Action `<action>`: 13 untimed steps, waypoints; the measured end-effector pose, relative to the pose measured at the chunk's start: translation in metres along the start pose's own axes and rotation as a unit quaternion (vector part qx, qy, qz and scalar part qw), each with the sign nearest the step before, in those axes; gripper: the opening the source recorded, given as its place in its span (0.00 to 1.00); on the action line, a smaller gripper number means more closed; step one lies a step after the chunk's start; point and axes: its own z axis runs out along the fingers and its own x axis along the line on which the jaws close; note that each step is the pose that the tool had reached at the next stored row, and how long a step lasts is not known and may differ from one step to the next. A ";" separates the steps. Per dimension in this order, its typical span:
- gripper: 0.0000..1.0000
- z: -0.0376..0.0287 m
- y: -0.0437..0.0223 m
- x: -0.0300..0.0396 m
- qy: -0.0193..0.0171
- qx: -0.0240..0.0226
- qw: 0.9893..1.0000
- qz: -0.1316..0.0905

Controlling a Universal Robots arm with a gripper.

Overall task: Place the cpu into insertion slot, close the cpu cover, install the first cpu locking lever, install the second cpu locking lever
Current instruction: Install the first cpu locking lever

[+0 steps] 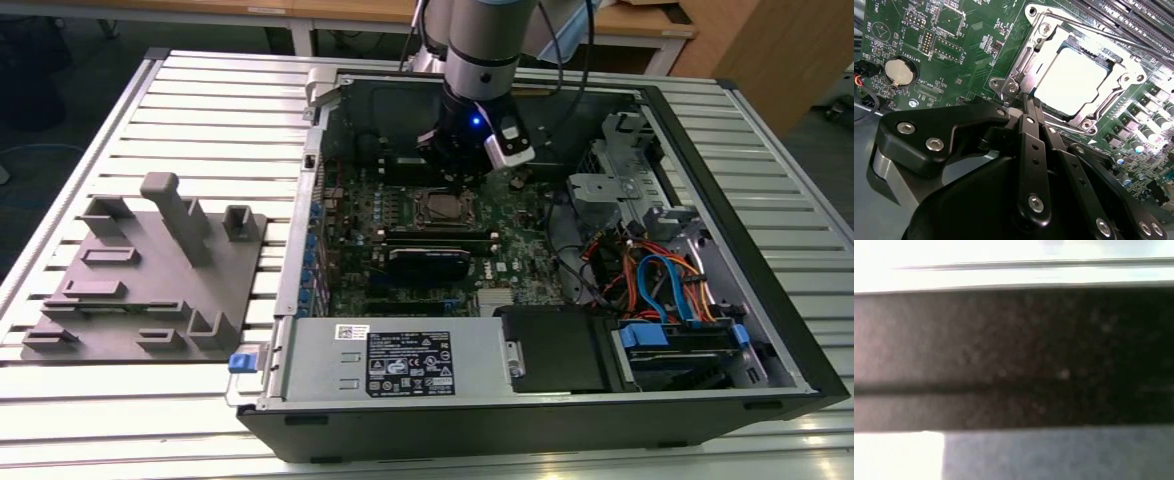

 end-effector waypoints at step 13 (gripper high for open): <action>0.11 -0.0060 0.0002 0.0026 0.001 -0.013 1.000 0.000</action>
